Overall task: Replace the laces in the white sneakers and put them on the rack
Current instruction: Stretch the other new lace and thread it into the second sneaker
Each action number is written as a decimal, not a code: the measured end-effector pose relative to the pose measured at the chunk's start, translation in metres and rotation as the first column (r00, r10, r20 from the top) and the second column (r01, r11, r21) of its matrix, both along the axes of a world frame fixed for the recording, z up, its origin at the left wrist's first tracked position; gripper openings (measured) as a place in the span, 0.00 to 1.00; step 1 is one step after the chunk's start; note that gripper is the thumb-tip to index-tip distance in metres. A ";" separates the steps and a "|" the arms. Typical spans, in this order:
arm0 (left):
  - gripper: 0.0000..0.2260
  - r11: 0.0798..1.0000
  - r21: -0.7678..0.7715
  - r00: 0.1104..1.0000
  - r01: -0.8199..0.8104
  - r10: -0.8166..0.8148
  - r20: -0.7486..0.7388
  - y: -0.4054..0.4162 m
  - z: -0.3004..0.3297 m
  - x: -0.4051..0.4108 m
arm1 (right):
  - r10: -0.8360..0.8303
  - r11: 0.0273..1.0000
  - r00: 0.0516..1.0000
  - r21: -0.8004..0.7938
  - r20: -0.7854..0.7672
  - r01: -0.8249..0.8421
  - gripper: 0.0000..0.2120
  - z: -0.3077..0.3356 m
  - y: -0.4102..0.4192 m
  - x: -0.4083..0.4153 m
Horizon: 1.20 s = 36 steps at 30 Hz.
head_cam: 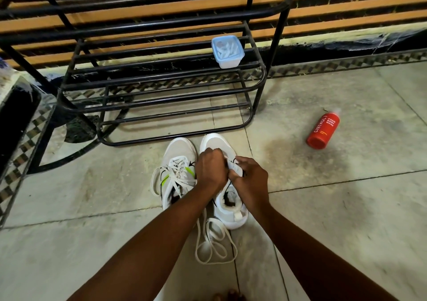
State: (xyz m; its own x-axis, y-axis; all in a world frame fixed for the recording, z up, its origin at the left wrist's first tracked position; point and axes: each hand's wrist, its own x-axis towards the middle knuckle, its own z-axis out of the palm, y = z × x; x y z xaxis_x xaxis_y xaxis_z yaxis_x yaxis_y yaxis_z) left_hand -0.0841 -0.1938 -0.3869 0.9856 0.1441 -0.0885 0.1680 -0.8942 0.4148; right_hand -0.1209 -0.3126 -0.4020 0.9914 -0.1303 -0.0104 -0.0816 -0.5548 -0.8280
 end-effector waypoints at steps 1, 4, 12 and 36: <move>0.08 1.000 0.022 1.000 0.012 -0.012 0.005 -0.001 -0.002 0.000 | 0.003 1.000 1.000 -0.002 0.000 -0.003 0.16 0.000 0.000 0.000; 0.06 0.999 0.035 1.000 0.019 -0.019 0.000 -0.003 -0.004 0.003 | 0.011 1.000 1.000 -0.029 0.000 -0.011 0.14 0.000 -0.002 0.003; 0.08 0.961 -0.222 0.985 -0.163 0.171 0.017 0.003 0.005 -0.001 | 0.015 0.999 1.000 -0.046 0.022 -0.014 0.15 -0.005 -0.001 0.004; 0.08 0.865 -0.468 0.982 -0.183 0.183 -0.045 0.015 0.002 0.003 | 0.007 1.000 0.996 0.023 0.086 -0.009 0.09 -0.006 0.001 0.003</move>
State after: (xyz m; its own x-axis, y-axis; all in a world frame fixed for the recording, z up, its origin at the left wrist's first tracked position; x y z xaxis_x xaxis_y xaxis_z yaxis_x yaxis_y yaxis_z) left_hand -0.0811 -0.1790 -0.3844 0.9457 0.2637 -0.1897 0.3088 -0.5485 0.7771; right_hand -0.1175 -0.3116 -0.4081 0.9898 -0.1232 0.0721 -0.0051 -0.5352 -0.8447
